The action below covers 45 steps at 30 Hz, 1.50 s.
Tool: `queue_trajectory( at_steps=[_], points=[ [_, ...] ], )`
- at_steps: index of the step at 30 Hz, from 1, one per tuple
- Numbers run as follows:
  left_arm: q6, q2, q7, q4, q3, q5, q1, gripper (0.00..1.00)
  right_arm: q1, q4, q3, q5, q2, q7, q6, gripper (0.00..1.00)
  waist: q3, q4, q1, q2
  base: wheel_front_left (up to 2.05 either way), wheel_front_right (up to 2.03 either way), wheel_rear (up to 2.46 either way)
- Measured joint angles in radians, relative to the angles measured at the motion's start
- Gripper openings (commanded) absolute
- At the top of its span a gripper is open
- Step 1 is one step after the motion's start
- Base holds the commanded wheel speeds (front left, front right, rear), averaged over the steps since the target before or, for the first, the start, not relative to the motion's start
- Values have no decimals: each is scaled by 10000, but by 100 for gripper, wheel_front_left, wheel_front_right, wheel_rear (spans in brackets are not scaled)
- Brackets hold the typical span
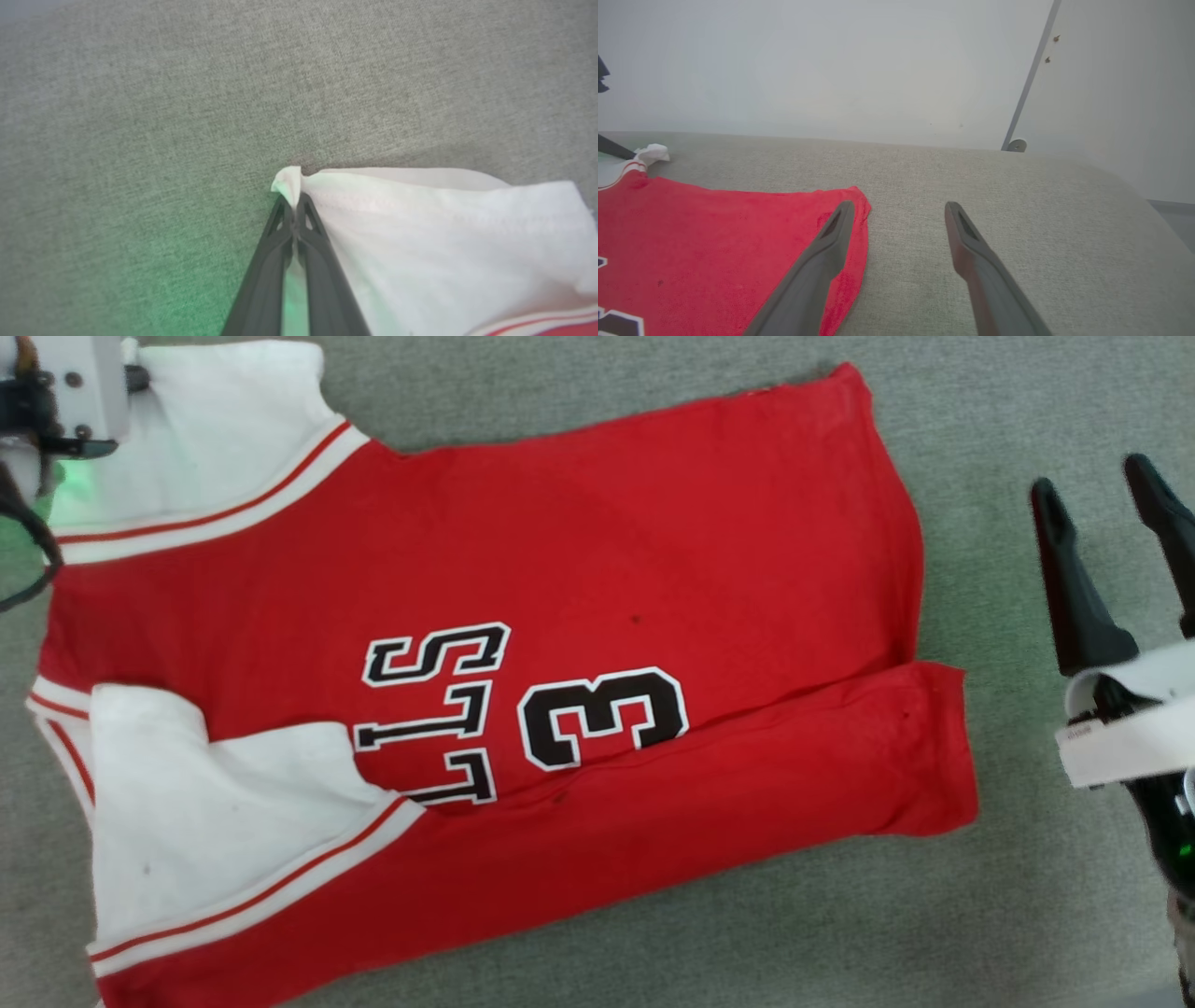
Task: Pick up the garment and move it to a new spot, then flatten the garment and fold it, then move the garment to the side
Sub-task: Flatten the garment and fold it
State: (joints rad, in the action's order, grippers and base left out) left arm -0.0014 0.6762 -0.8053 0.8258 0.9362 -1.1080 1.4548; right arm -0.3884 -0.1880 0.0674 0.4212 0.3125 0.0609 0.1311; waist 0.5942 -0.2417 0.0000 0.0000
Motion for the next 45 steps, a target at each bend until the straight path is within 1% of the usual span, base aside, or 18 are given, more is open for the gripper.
queue_trajectory(
  at_steps=[4,8,9,12,15,21,24,25,26,27,30,33,36,39,45],
  points=[
    [-35,-171,205,8,-13,-2,-1,0,-764,86,23,75,-10,1384,0,100,-8,146,0,0,0,0,0],
    [-150,-372,395,50,-27,-4,22,0,-1846,629,184,244,-19,2671,0,100,13,334,1,0,0,0,0],
    [-169,-431,408,65,-25,-4,49,0,-2137,899,230,416,-84,3020,0,100,25,386,0,0,0,0,0],
    [-251,-602,485,153,-21,-12,149,0,-2863,1814,623,631,59,4197,0,100,67,537,0,0,0,0,0],
    [-343,-769,539,257,-15,-12,234,0,-3589,2671,993,784,234,5083,0,100,114,680,1,0,0,0,0],
    [-548,-997,740,487,-19,-29,363,0,-4799,4094,1764,1615,261,6345,0,100,198,879,0,0,0,0,0],
    [-616,-1074,813,608,-23,-44,396,0,-5329,4658,2220,1883,428,6853,0,100,219,932,0,0,0,0,0],
    [-660,-1097,844,646,-23,-48,401,0,-5515,4800,2389,1952,516,7028,0,90,223,947,0,0,0,0,0],
    [-688,-1120,872,698,-36,-81,407,0,-5650,4922,2529,2027,577,7154,0,11,225,960,1,0,0,0,0],
    [-694,-1149,930,748,-42,-96,407,0,-5763,5020,2665,2107,640,7239,0,0,224,975,0,0,0,0,0],
    [-763,-1266,1116,920,-90,-142,402,0,-6030,5275,2982,2265,859,7329,0,0,181,1023,1,0,0,0,0],
    [-809,-1371,1317,1076,-190,-276,362,0,-6074,5434,3183,2389,970,7124,2,0,69,1083,0,0,0,0,0],
    [-894,-1452,1475,1210,-322,-453,269,0,-6068,5582,3329,2481,1156,6780,2,0,-115,1155,1,0,0,0,0],
    [-913,-1507,1365,1313,-464,-732,149,0,-6006,5655,3371,2558,1390,6303,0,0,-368,1249,1,0,0,0,0],
    [-1037,-1402,1513,1026,-761,-1095,-58,0,-5463,5655,3402,2709,1824,5540,2,0,-996,1493,0,0,0,0,0]
  ],
)
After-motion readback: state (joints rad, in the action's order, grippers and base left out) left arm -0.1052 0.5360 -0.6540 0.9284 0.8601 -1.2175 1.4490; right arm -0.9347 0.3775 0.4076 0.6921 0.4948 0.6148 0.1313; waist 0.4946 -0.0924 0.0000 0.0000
